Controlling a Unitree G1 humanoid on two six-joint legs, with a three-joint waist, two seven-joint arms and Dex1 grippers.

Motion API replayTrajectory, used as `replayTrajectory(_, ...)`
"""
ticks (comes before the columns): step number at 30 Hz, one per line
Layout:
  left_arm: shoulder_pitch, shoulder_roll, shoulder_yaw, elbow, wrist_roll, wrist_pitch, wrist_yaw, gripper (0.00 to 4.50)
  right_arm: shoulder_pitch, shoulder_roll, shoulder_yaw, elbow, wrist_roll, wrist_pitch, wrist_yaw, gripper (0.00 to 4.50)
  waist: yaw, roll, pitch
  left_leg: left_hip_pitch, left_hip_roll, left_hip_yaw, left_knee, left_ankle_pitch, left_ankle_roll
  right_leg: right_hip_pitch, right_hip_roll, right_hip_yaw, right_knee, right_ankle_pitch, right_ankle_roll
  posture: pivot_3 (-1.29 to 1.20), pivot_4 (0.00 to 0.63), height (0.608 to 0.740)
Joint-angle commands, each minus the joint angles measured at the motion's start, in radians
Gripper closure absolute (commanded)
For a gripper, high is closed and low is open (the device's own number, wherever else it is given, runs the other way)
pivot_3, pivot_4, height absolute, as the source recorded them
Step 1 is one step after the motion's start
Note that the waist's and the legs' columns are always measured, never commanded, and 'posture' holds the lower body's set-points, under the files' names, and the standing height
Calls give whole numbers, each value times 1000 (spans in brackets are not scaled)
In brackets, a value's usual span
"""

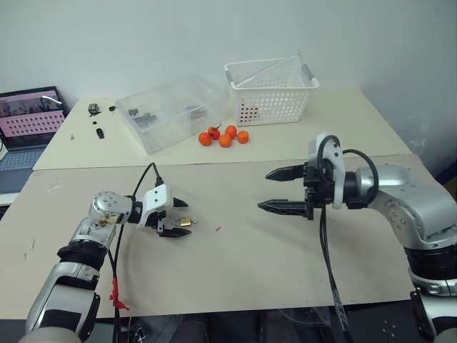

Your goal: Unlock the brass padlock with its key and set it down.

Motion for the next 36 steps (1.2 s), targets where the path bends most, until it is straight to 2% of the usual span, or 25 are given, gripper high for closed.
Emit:
replayTrajectory(1, 11, 18, 0, -5, 9, -7, -16, 549, -29, 1, -11, -9, -6, -35, 7, 0, 0, 0, 0, 0, 0, 0, 0, 0, 0, 0, 0, 0, 0, 0, 0, 0, 150, 740)
replayTrajectory(2, 9, 14, -1, -1, 7, -6, -21, 737, -29, 1, -11, -6, -8, -37, 8, 0, 0, 0, 0, 0, 0, 0, 0, 0, 0, 0, 0, 0, 0, 0, 0, 0, 150, 740)
replayTrajectory(4, 3, 5, -4, 10, 11, -8, -25, 1563, -29, 2, -10, -4, -11, -40, 9, 0, 0, 0, 0, 0, 0, 1, 0, 0, 0, 0, 0, 0, 0, 0, 0, 0, 150, 740)
replayTrajectory(5, -1, 0, -7, 15, 14, -10, -27, 1788, -28, 1, -9, -4, -13, -42, 10, 0, 2, 0, 0, 1, 0, 1, 0, 0, 0, 0, 0, 0, 0, 0, 0, 0, 150, 740)
replayTrajectory(6, -4, -4, -10, 18, 16, -12, -30, 2318, -27, 0, -9, -4, -15, -44, 10, 0, 3, 0, 0, 1, 1, 1, 0, 0, 0, 0, 0, 0, 1, 0, 0, 0, 150, 740)
replayTrajectory(7, -6, -7, -12, 20, 19, -15, -32, 2495, -26, 0, -9, -4, -15, -44, 11, 0, 4, 0, -1, 1, 1, 1, 0, 0, 0, 0, 1, 0, 1, 0, -1, 0, 150, 740)
replayTrajectory(8, -8, -10, -15, 23, 20, -15, -36, 3063, -25, -1, -10, -6, -16, -44, 12, 0, 4, 0, -1, 1, 1, 1, 0, 0, 0, 1, 1, 0, 1, 1, -1, 0, 150, 740)
replayTrajectory(10, -13, -13, -19, 27, 24, -14, -43, 3659, -25, -3, -11, -7, -17, -42, 13, 0, 4, 0, -1, 2, 2, 2, 0, 0, 0, 1, 1, 0, 1, 1, -1, 0, 150, 740)
replayTrajectory(15, -24, -20, -17, 5, 2, 43, -60, 3657, -22, -12, -19, -22, -11, -26, 11, 0, 5, 0, -1, 1, 1, 3, 1, 0, 0, 1, 1, 0, 0, 1, -1, 0, 150, 740)
replayTrajectory(24, -122, -82, 13, -254, -118, 551, -13, 3657, -23, -71, 13, -56, -80, -72, 24, 0, 5, -1, -1, -2, 1, 8, 4, -1, 2, 0, 1, -1, 0, 1, -1, 0, 150, 740)
replayTrajectory(28, -221, -101, 32, -329, -190, 727, -12, 3657, -5, -142, 92, -55, -290, -301, 33, 0, 4, -1, -1, -2, 1, 11, 5, -3, 5, 0, 1, 0, 0, 1, -1, 0, 150, 740)
replayTrajectory(30, -265, -102, 25, -335, -211, 787, -20, 3657, 21, -143, 112, -5, -391, -461, 8, 0, 0, -1, -1, -2, 2, 12, 6, -3, 5, 0, 1, 0, 0, 1, -1, 0, 150, 740)
replayTrajectory(36, -349, -117, -12, -359, -254, 921, -24, 3657, 91, -119, 109, 125, -566, -799, -60, 0, -4, -1, -1, 0, 2, 15, 6, -4, 6, 0, 1, 1, 0, 1, -1, 0, 150, 740)
